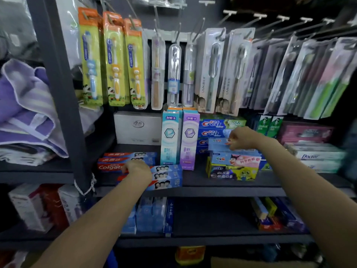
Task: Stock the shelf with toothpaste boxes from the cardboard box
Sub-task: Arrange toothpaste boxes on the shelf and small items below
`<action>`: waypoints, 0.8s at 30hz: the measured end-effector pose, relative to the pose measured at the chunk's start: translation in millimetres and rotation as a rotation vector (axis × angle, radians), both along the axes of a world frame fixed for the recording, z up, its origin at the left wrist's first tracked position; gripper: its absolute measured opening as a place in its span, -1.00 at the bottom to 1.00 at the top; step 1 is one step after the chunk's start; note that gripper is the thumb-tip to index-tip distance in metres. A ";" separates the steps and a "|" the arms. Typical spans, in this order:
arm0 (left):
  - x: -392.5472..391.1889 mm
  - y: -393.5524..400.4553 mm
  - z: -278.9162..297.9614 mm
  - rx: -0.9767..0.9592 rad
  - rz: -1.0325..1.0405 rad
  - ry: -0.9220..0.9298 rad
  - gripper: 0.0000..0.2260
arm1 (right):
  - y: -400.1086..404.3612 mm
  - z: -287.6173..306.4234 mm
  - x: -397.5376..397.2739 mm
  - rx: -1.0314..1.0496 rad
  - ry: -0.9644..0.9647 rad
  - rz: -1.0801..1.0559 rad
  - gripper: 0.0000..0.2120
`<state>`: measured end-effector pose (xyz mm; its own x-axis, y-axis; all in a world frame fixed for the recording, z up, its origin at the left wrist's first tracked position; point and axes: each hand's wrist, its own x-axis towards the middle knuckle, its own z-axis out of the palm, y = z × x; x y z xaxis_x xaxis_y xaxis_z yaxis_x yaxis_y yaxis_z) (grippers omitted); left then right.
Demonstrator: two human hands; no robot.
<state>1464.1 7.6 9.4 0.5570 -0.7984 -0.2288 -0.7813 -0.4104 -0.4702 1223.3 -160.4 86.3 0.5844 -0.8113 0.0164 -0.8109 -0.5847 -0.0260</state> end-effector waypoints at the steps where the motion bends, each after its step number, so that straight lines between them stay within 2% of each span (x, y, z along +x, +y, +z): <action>1: 0.5 -0.4 1.7 -0.006 -0.007 0.004 -0.67 | -5.1 -5.6 -1.3 0.000 0.008 -0.014 -0.74; 3: 1.1 0.6 5.2 -0.011 -0.015 0.013 -0.66 | -7.5 -8.5 -1.3 -0.012 0.038 -0.041 -0.77; 5: 2.5 3.1 6.7 -0.013 -0.019 0.024 -0.62 | -2.5 -5.5 3.4 -0.068 0.046 0.000 -0.62; 7: 4.6 4.1 5.5 -0.042 -0.036 0.023 -0.62 | 25.2 1.4 21.2 -0.155 -0.114 0.107 -0.50; 9: 7.1 5.9 4.4 -0.079 -0.057 0.022 -0.63 | 64.7 3.8 52.7 -0.121 -0.323 0.305 -0.60; 10: 8.7 8.2 4.2 -0.094 -0.062 0.027 -0.61 | 80.8 2.0 71.1 -0.068 -0.315 0.410 -0.64; 12: 15.7 15.6 2.7 -0.125 -0.062 0.054 -0.45 | 102.8 -11.2 109.5 0.054 -0.145 0.550 -0.60; 14: 26.9 28.1 -0.3 -0.168 -0.046 0.101 -0.36 | 113.2 -30.1 139.9 0.167 0.084 0.593 -0.43; 16: 40.8 43.7 -1.8 -0.206 -0.014 0.156 -0.38 | 115.5 -52.0 158.7 0.233 0.195 0.577 -0.28; 20: 64.4 69.3 -2.4 -0.247 0.009 0.202 -0.38 | 122.6 -86.1 175.1 0.174 0.104 0.618 -0.15; 24: 71.9 76.8 2.0 -0.287 0.007 0.210 -0.37 | 125.3 -91.6 189.5 0.078 0.033 0.648 -0.15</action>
